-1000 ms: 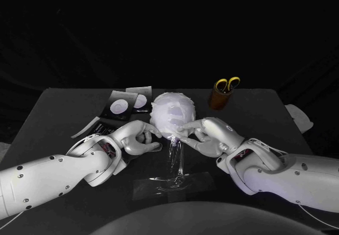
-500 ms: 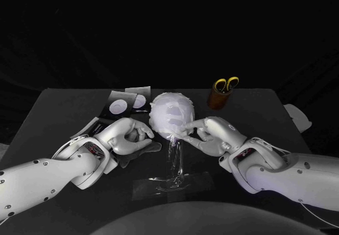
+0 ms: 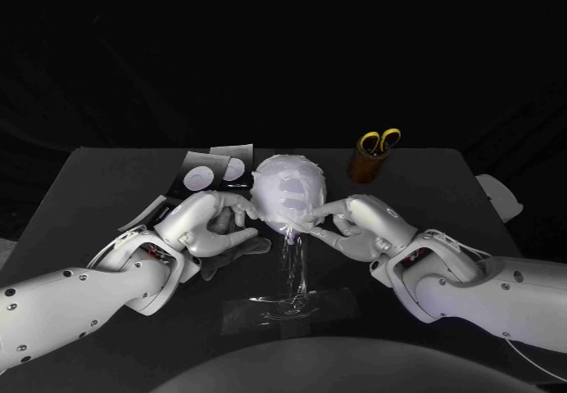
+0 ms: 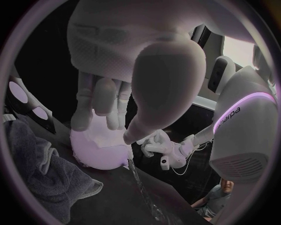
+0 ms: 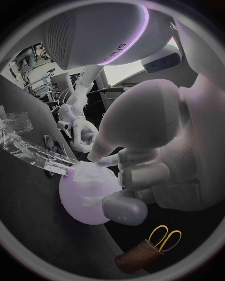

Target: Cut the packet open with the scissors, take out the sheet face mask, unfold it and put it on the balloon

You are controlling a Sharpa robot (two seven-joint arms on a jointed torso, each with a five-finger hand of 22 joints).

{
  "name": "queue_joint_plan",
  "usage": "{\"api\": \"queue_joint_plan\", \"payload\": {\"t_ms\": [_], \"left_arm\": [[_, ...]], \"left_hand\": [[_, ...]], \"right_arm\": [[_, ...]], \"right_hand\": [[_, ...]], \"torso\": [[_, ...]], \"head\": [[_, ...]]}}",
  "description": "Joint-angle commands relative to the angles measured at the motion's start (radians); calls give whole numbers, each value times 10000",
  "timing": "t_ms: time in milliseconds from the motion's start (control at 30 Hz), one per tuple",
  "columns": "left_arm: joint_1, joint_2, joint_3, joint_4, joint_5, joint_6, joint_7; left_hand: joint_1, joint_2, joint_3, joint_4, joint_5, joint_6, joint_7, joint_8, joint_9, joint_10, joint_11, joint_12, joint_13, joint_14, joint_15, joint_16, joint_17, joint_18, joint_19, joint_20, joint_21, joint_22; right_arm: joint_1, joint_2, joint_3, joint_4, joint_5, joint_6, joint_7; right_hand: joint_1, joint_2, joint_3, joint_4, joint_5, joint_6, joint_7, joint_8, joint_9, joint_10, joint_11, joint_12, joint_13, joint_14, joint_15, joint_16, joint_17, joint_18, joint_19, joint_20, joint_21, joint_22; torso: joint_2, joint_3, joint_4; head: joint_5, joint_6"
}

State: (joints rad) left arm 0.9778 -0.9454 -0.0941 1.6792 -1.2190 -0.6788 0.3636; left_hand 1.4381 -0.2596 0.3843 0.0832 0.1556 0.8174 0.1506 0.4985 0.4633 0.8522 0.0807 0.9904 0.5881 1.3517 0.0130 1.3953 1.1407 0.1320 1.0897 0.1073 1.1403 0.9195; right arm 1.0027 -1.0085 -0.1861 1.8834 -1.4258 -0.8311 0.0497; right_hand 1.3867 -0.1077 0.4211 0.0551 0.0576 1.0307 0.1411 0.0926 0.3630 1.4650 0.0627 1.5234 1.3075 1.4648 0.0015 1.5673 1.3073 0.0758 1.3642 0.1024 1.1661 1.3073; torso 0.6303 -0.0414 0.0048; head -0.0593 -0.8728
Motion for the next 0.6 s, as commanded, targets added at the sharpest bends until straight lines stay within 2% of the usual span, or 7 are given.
{"api": "queue_joint_plan", "payload": {"t_ms": [33,167,400,467,500,533,600], "left_arm": [[-38,134,3,-107,-756,-419,-337],[-59,239,7,-146,-612,-256,-399],[-54,150,94,-45,2746,763,129],[-13,89,143,-11,4700,1354,335],[21,64,163,-6,5528,1612,421],[65,41,182,-10,6289,1845,502],[162,-3,219,-39,7530,2213,636]], "left_hand": [[62,6,-73,84,-132,-358,68,-39,-54,-40,36,88,-6,101,69,155,227,128,154,82,105,190],[71,54,-88,155,-180,-342,64,2,-87,14,34,147,-16,86,72,161,193,134,154,92,100,174],[498,393,635,455,-94,-272,161,127,-373,32,117,-1215,-1180,-1480,95,-1511,-2626,530,-1223,100,-1547,-1845],[572,451,863,507,-116,-318,288,85,-487,-4,184,-1800,-1634,-2354,184,-2477,-4035,515,-1336,133,-1777,-1984],[582,459,881,505,-114,-320,294,82,-498,-1,187,-1846,-1674,-2396,186,-2538,-4116,517,-1340,136,-1794,-1995],[626,491,957,499,-106,-327,320,70,-544,14,203,-2038,-1836,-2572,195,-2788,-4448,527,-1361,149,-1865,-2042],[606,494,1028,505,-115,-271,326,26,-710,282,249,-2527,-2313,-2704,205,-3230,-4843,528,-1393,198,-2098,-2203]], "right_arm": [[-2,-3,3,5,-266,131,296],[-2,12,3,-8,-227,168,295],[32,-1,4,-136,1520,81,1180],[101,7,5,-260,2907,216,1816],[144,7,5,-325,3585,312,2099],[197,5,5,-396,4305,420,2379],[325,5,8,-570,5664,656,2875]], "right_hand": [[-78,-29,38,-32,-55,47,1,34,-12,879,-52,14,2368,1060,-92,35,2635,163,-31,-34,-45,111],[-104,-72,24,-40,-60,65,-6,37,-24,880,-62,18,2370,1060,-101,35,2635,162,-29,-45,-41,117],[-215,-102,37,3,-65,-9,17,-31,-109,619,-49,-598,2017,1060,-98,35,2635,328,-495,-60,-883,-372],[-159,-119,157,-46,-57,-55,66,-77,-189,-163,-17,-2196,1106,605,-71,-530,1258,681,-1619,-68,-2786,-1476],[-153,-137,198,-65,-69,-60,70,-83,-220,-425,-15,-2733,780,432,-68,-760,827,783,-1983,-56,-3417,-1840],[-153,-193,300,-84,-61,-71,93,-48,-259,-1680,-17,-5189,-714,-343,-113,-1772,-813,1028,-3113,28,-5310,-2946],[-158,-219,337,-97,-47,-81,86,-16,-281,-1954,-55,-5884,-1236,-552,-46,-2146,-1252,1083,-3195,0,-5567,-3115]], "torso": [[21,9,-18],[5,11,-10],[-21,11,-9],[-32,12,-13],[-46,14,-20],[-53,13,-22],[-71,14,-16]], "head": [[-1,2],[-19,2],[-185,2],[-208,2],[-208,105],[-213,172],[-250,296]]}}
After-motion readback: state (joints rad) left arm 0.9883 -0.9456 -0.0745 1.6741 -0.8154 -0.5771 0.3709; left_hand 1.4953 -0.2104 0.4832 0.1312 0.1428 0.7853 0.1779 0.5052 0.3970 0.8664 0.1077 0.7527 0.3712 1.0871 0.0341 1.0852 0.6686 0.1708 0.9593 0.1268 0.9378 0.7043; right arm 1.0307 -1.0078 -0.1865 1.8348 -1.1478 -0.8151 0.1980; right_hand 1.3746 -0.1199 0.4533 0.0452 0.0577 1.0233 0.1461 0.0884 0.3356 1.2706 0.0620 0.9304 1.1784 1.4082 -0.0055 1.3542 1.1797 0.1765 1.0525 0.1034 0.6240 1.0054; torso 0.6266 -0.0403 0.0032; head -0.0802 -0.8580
